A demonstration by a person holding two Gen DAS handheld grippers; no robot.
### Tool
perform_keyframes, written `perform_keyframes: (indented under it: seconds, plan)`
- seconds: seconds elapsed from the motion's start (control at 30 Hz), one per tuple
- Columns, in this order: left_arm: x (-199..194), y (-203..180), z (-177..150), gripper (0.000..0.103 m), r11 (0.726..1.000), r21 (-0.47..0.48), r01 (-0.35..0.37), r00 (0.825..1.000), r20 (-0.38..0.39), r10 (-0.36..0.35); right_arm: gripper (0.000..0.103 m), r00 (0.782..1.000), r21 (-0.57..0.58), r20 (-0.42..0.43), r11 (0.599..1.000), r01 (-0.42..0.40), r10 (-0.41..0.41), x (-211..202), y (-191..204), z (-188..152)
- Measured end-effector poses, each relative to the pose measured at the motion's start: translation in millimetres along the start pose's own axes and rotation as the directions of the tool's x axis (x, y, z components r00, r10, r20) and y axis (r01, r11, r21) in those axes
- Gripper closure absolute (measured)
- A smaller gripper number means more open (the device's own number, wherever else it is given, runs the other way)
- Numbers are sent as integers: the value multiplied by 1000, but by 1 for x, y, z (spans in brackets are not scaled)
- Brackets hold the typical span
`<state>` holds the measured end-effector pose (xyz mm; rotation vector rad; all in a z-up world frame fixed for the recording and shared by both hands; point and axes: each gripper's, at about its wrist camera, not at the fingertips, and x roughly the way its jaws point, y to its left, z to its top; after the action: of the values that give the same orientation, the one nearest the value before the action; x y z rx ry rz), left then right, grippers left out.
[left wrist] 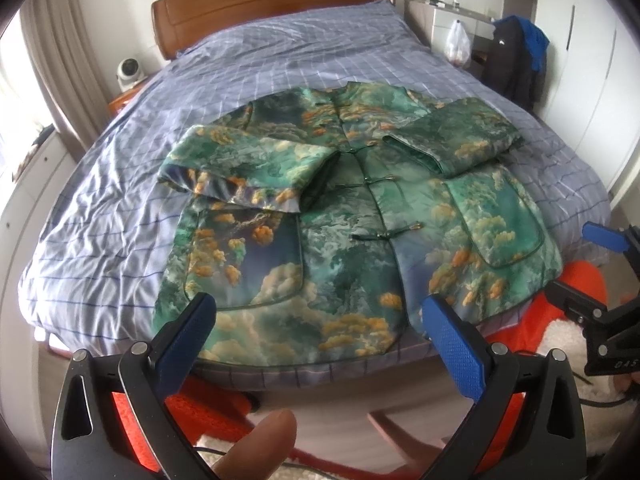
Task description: Fold large clothes
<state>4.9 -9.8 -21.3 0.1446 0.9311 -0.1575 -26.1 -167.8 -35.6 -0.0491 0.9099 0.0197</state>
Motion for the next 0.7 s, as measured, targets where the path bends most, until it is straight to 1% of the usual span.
perform_keyframes:
  seconds: [0.7]
  plan:
    - [1,-4,-3,0,1000,11,5,1000,4,-6,0,1000,-5,-6,1000,-3,3,2,3,-1]
